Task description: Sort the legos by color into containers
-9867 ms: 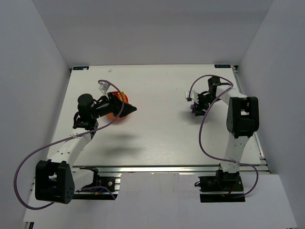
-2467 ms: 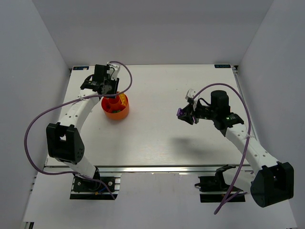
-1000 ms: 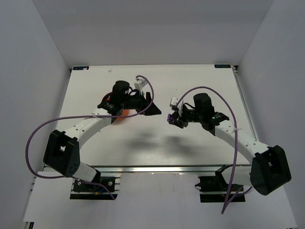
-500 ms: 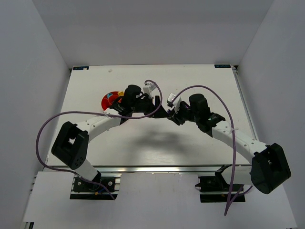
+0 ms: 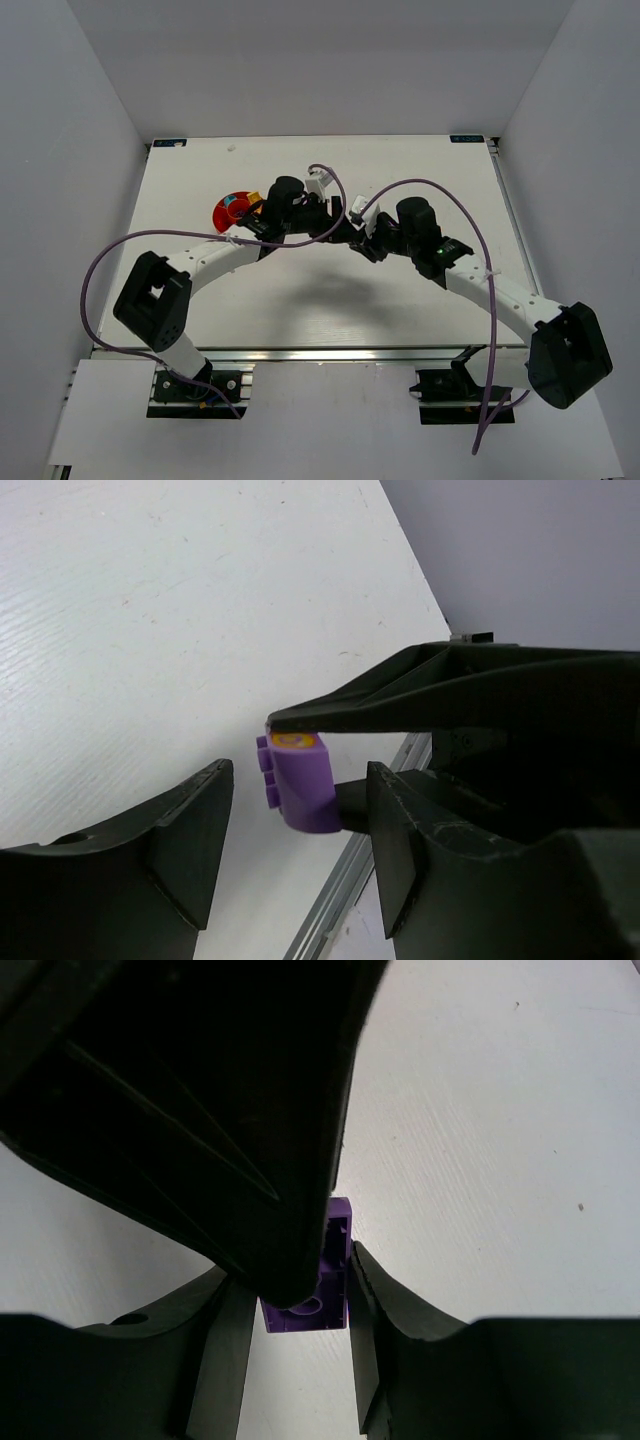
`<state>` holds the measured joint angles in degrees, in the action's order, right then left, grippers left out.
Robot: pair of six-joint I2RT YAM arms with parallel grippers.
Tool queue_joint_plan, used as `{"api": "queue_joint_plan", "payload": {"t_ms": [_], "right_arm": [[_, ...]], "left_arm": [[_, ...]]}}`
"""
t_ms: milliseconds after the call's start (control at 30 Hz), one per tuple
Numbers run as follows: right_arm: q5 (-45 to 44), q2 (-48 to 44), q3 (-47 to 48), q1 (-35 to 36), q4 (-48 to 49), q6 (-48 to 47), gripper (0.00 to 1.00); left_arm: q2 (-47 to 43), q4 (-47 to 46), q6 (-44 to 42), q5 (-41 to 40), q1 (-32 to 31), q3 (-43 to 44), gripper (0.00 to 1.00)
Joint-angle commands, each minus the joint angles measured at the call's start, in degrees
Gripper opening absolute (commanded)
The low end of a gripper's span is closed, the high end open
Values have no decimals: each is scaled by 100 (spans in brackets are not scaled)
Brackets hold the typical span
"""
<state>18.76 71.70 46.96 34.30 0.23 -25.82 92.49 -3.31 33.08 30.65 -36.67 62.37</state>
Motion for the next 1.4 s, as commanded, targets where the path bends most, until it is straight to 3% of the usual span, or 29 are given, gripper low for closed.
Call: {"api": "queue_joint_plan", "payload": {"t_ms": [0,367,433,467,600,667,867,967,1367], "right_arm": [[163,-209,-38,33,329,25,0],[-154,-253,-64,32,504,69,0],[-145,-236,-55,32,496,69,0],[-145,-218,-55,24,487,60,3],[-101,-209,-64,15,478,69,45],[-75,-209,-73,6,487,86,56],[-136,-262,-117,-3,487,104,69],[-189,-297,-126,-12,461,95,89],[-269,-578,-152,-451,75,130,89]], "left_arm": [[-3,-126,58,46,-42,284,64],[296,146,-29,257,-95,434,40],[305,138,-21,257,-95,443,31],[305,155,-47,248,-95,469,27],[314,234,-109,239,-95,592,12],[314,296,-153,213,-95,627,7],[130,665,-407,-50,10,654,0],[6,1077,-749,-445,10,837,0],[-495,3204,-2376,-2975,827,1954,0]]}}
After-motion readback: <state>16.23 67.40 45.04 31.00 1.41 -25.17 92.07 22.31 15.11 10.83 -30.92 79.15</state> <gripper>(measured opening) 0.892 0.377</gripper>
